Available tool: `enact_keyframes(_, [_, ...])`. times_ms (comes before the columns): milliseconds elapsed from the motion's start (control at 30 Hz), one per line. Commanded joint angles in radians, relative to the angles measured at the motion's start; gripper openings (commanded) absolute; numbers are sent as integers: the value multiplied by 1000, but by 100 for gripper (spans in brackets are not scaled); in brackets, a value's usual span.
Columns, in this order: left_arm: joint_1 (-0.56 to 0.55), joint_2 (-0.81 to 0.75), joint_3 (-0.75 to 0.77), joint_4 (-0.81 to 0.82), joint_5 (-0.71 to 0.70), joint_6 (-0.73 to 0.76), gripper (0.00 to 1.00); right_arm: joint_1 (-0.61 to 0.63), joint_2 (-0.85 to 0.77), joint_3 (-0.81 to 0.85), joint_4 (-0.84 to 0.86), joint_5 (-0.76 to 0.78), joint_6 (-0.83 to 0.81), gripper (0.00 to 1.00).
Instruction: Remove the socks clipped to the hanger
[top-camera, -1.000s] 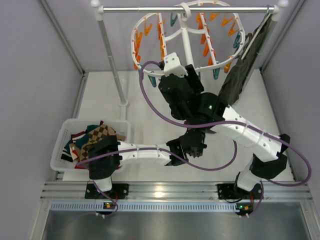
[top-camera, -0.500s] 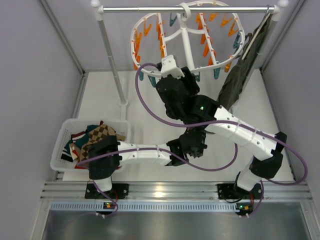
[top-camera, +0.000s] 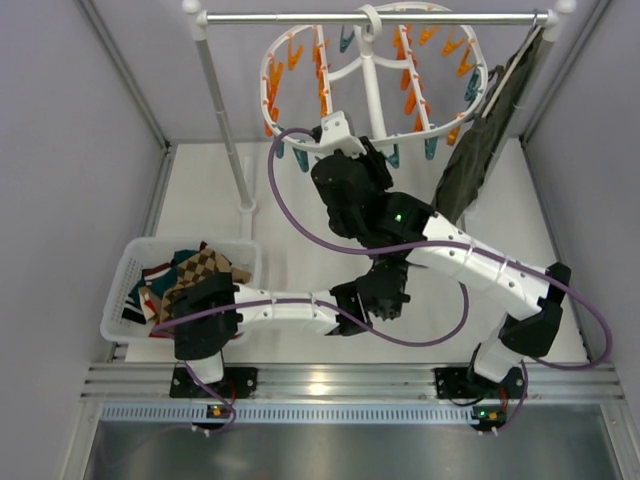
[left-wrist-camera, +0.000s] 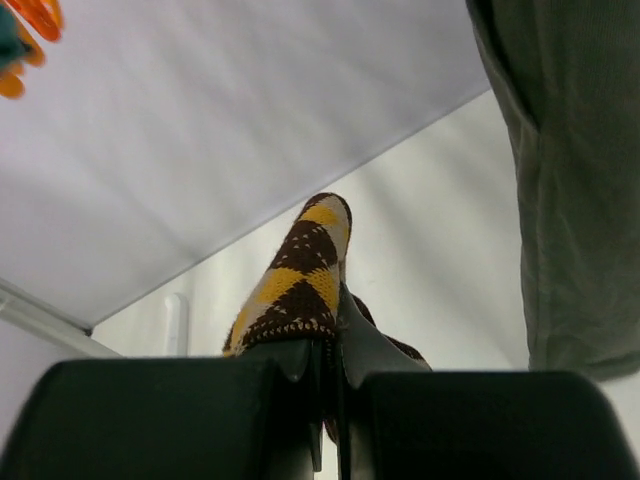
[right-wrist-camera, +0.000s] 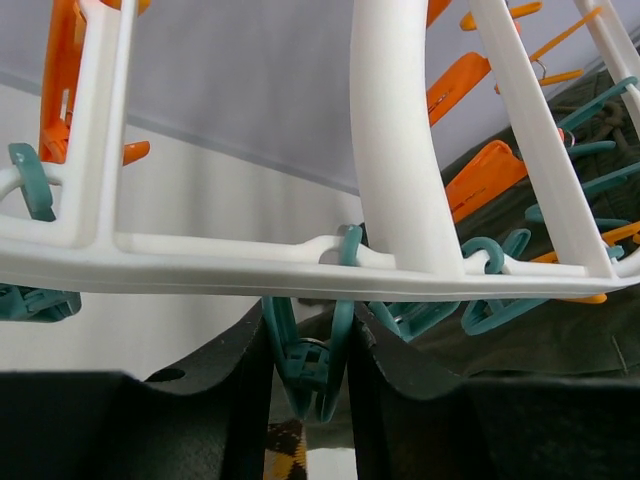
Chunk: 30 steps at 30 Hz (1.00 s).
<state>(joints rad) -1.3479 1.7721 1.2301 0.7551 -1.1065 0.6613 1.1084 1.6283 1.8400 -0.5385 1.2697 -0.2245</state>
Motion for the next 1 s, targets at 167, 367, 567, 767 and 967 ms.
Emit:
enact_keyframes(167, [50, -244, -291, -83, -85, -283, 0, 4, -79, 8, -35, -85, 112, 65])
enact_keyframes(367, [145, -527, -316, -831, 2, -860, 0, 42, -165, 7, -166, -185, 250, 99])
enact_keyframes(567, [168, -683, -350, -1137, -62, -1041, 0, 54, -348, -111, -192, -555, 335, 99])
enact_keyframes(767, [313, -859, -331, -1361, -23, -1169, 0, 56, -557, -306, -146, -876, 379, 99])
enact_keyframes(967, [608, -910, -275, -1367, 213, -1143, 0, 54, -717, -485, -38, -987, 390, 99])
